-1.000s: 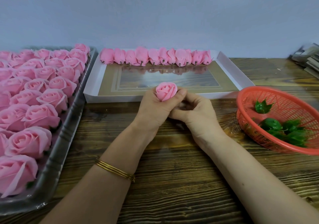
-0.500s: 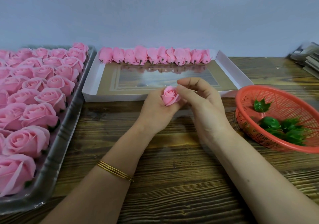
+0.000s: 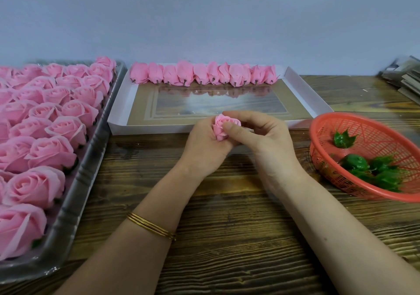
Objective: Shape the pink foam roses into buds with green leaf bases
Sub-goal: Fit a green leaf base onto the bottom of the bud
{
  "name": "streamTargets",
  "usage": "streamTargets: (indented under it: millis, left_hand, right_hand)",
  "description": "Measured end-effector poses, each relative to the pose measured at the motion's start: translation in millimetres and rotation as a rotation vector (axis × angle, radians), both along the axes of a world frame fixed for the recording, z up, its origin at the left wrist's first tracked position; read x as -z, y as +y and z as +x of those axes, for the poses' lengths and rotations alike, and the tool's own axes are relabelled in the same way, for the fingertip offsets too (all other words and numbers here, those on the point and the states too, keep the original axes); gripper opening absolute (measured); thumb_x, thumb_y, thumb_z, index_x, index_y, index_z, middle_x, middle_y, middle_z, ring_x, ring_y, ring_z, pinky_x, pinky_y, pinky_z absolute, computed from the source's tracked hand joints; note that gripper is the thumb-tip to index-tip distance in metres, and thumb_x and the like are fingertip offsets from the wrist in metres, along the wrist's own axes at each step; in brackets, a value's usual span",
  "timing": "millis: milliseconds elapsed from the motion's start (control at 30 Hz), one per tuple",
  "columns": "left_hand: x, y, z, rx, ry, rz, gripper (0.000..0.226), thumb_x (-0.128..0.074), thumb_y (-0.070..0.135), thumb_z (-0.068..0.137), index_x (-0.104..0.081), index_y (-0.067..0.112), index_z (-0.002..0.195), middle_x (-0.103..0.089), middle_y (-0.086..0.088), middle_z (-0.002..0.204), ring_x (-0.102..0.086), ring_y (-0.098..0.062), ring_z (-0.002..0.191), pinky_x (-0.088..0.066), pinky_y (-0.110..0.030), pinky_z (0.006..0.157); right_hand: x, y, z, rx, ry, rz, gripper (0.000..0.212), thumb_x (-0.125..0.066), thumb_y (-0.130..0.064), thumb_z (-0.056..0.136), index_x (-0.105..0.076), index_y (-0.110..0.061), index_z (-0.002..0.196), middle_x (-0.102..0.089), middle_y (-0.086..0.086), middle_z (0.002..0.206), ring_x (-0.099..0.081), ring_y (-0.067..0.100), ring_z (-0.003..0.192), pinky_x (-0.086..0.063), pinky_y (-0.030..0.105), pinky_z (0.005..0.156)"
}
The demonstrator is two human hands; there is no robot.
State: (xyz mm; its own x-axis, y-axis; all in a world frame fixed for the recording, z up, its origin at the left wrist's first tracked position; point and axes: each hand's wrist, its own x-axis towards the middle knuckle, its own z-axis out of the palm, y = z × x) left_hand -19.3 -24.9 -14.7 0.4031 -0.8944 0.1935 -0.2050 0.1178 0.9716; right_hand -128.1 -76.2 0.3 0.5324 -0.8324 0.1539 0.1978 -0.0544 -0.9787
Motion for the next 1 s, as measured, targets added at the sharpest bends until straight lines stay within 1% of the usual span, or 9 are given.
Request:
streamTargets:
  millis: [167, 333, 400, 567, 633, 700, 733, 867, 1000]
  left_hand:
    - [-1, 0, 0, 0.010, 0.013, -0.024, 0.016, -0.070, 0.008, 0.087, -0.074, 0.014, 0.102, -0.075, -0.002, 0.098, -0.070, -0.015, 0.095, -0.056, -0.028, 0.085]
    - [3, -1, -1, -0.001, -0.045, -0.025, 0.011, -0.072, 0.015, 0.087, -0.074, 0.012, 0.097, -0.075, -0.004, 0.092, -0.071, -0.019, 0.090, -0.057, -0.041, 0.084]
    - [4, -1, -3, 0.002, -0.070, -0.010, 0.012, -0.073, 0.022, 0.086, -0.073, 0.012, 0.093, -0.075, -0.005, 0.090, -0.070, -0.023, 0.089, -0.054, -0.050, 0.085]
    - [4, -1, -4, 0.071, -0.128, 0.022, 0.019, -0.070, 0.034, 0.080, -0.073, 0.018, 0.090, -0.075, 0.001, 0.088, -0.069, -0.017, 0.088, -0.053, -0.050, 0.086]
    - [4, -1, -4, 0.114, -0.148, 0.030, 0.019, -0.070, 0.029, 0.081, -0.073, 0.016, 0.094, -0.075, 0.000, 0.091, -0.069, -0.017, 0.090, -0.053, -0.049, 0.087]
    - [3, -1, -5, 0.132, -0.170, 0.007, 0.005, -0.069, 0.021, 0.080, -0.072, 0.023, 0.084, -0.073, 0.004, 0.084, -0.069, -0.015, 0.086, -0.054, -0.045, 0.082]
    - [2, -1, -5, 0.129, -0.180, -0.018, 0.009, -0.067, 0.018, 0.079, -0.070, 0.027, 0.079, -0.071, 0.006, 0.079, -0.068, -0.014, 0.084, -0.054, -0.044, 0.080]
    - [3, -2, -7, 0.127, -0.220, -0.074, 0.016, -0.061, 0.012, 0.079, -0.068, 0.001, 0.087, -0.070, -0.015, 0.085, -0.067, -0.030, 0.088, -0.052, -0.051, 0.079]
    - [4, -1, -5, 0.125, -0.228, -0.085, 0.010, -0.062, -0.001, 0.087, -0.069, 0.002, 0.093, -0.071, -0.010, 0.089, -0.068, -0.018, 0.089, -0.055, -0.044, 0.081]
  right_hand:
    - [3, -2, -1, -0.018, 0.016, -0.038, 0.025, -0.072, 0.004, 0.080, -0.071, 0.007, 0.104, -0.072, 0.022, 0.100, -0.066, 0.038, 0.103, -0.052, 0.046, 0.097]
    - [4, -7, 1, -0.022, -0.029, 0.056, 0.021, -0.074, -0.013, 0.076, -0.075, -0.008, 0.097, -0.073, 0.012, 0.093, -0.067, 0.020, 0.090, -0.054, 0.036, 0.086]
    - [3, -10, 1, -0.007, -0.070, 0.081, 0.019, -0.072, -0.020, 0.076, -0.075, -0.014, 0.094, -0.073, 0.003, 0.092, -0.066, 0.015, 0.093, -0.051, 0.033, 0.090]
    - [0, -10, 0, 0.001, -0.084, -0.050, 0.010, -0.068, -0.017, 0.084, -0.074, -0.016, 0.092, -0.074, -0.005, 0.088, -0.066, 0.005, 0.089, -0.049, 0.018, 0.082]
    - [0, -8, 2, -0.012, -0.036, -0.145, 0.008, -0.068, -0.018, 0.085, -0.074, -0.016, 0.090, -0.074, -0.001, 0.090, -0.066, 0.006, 0.091, -0.048, 0.018, 0.083]
    - [0, -6, 3, -0.009, 0.024, -0.236, 0.008, -0.068, -0.019, 0.086, -0.074, -0.015, 0.089, -0.074, 0.004, 0.097, -0.067, 0.008, 0.096, -0.049, 0.023, 0.089]
    - [1, -6, 4, -0.011, 0.055, -0.292, 0.008, -0.068, -0.016, 0.087, -0.074, -0.013, 0.090, -0.074, 0.004, 0.099, -0.066, 0.008, 0.097, -0.049, 0.025, 0.092]
    - [4, -6, 4, -0.051, 0.153, -0.453, 0.018, -0.064, -0.014, 0.091, -0.076, 0.000, 0.092, -0.071, -0.003, 0.097, -0.064, 0.001, 0.097, -0.047, 0.025, 0.096]
    - [3, -5, 2, -0.082, 0.192, -0.463, 0.024, -0.061, -0.020, 0.093, -0.075, -0.002, 0.098, -0.073, 0.000, 0.101, -0.065, 0.007, 0.099, -0.048, 0.027, 0.095]
